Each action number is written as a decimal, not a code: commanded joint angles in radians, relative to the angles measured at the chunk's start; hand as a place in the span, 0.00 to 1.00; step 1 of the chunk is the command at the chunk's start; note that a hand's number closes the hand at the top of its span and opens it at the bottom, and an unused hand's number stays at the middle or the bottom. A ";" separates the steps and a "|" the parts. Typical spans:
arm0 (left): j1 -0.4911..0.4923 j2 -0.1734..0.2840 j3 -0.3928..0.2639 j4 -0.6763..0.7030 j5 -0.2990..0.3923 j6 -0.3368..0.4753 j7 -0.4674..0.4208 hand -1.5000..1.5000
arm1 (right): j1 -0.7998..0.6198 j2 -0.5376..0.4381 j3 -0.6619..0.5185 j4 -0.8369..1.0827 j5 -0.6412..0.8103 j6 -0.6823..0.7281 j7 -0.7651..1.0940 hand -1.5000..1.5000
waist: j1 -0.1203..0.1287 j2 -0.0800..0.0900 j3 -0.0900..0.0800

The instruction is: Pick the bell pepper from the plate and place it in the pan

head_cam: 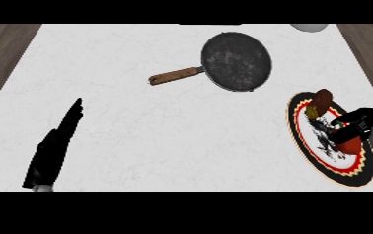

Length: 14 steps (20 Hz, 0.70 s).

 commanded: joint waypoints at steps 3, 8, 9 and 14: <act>0.014 -0.010 0.006 -0.038 -0.021 -0.012 0.031 0.50 | -0.019 0.055 -0.042 0.038 -0.013 -0.024 -0.027 1.00 | 0.003 0.004 0.009; 0.017 -0.033 -0.003 -0.056 -0.031 -0.017 0.053 0.50 | 0.106 0.026 -0.064 -0.056 -0.013 -0.039 -0.091 1.00 | -0.004 0.002 0.009; 0.000 -0.023 0.024 -0.026 -0.031 -0.023 0.033 0.50 | 0.044 0.034 -0.049 0.038 0.041 -0.079 -0.141 1.00 | 0.003 0.005 0.009; 0.012 -0.003 0.046 -0.020 -0.010 -0.020 0.027 0.50 | 0.102 0.262 0.024 -0.233 0.181 -0.447 0.363 1.00 | -0.023 -0.019 0.002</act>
